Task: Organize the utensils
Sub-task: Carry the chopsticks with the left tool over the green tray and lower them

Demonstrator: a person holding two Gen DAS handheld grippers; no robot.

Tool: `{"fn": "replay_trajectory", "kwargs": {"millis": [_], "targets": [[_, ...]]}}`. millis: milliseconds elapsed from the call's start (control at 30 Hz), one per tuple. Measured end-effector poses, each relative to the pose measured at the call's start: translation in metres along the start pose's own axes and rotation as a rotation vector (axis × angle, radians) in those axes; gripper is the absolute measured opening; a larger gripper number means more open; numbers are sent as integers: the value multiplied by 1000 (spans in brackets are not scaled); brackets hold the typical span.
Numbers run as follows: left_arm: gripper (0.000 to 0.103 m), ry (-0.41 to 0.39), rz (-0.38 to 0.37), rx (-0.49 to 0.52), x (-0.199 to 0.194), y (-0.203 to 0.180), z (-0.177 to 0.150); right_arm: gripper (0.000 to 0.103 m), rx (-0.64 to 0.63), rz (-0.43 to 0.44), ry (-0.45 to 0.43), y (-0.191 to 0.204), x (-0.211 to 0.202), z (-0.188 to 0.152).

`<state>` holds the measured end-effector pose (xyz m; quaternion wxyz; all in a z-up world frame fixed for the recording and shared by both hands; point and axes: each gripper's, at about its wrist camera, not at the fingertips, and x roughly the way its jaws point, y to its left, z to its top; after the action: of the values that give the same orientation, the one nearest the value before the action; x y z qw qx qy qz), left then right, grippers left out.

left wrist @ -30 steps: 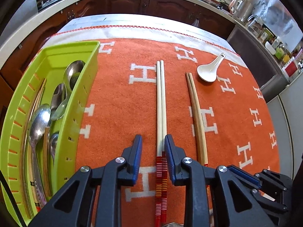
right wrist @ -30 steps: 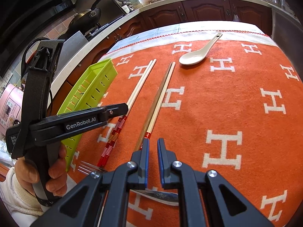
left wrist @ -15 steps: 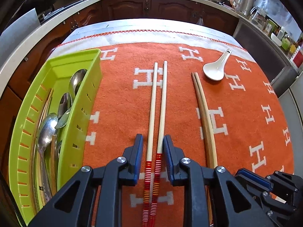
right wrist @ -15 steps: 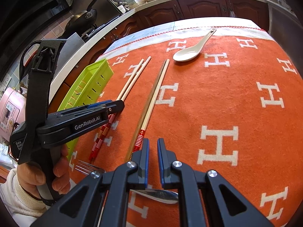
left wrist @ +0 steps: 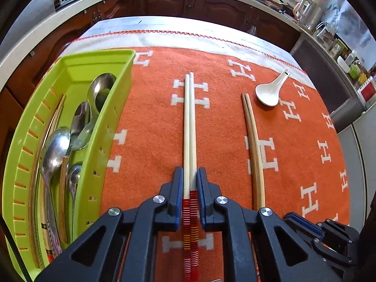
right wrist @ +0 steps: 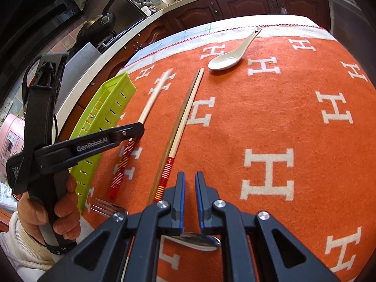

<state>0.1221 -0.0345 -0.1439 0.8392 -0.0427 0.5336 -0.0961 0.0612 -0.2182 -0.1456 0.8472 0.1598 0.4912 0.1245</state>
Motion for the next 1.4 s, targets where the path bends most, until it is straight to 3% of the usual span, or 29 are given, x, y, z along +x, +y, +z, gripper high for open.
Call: {"fn": "replay_trajectory", "kwargs": {"millis": [333,667,967,1167,1400], "targets": [[9,-1,14,38,-13,-4,-8,10,-16,-25,-1,4,2,1],[9,-80,2,53,-49,-3,-4,10,-23,-45,-3,14,6,-1],[8,-210,-1,13,-117,29,5,11,-25,-63,-10,20,7,-2],[8,-237,79,-11,-140,60,4,11,-33,-80,-8,25,9,-3],[9,-127,191,-43,-105,96,-10,11,-23,-88,2,27,10,-3]]}}
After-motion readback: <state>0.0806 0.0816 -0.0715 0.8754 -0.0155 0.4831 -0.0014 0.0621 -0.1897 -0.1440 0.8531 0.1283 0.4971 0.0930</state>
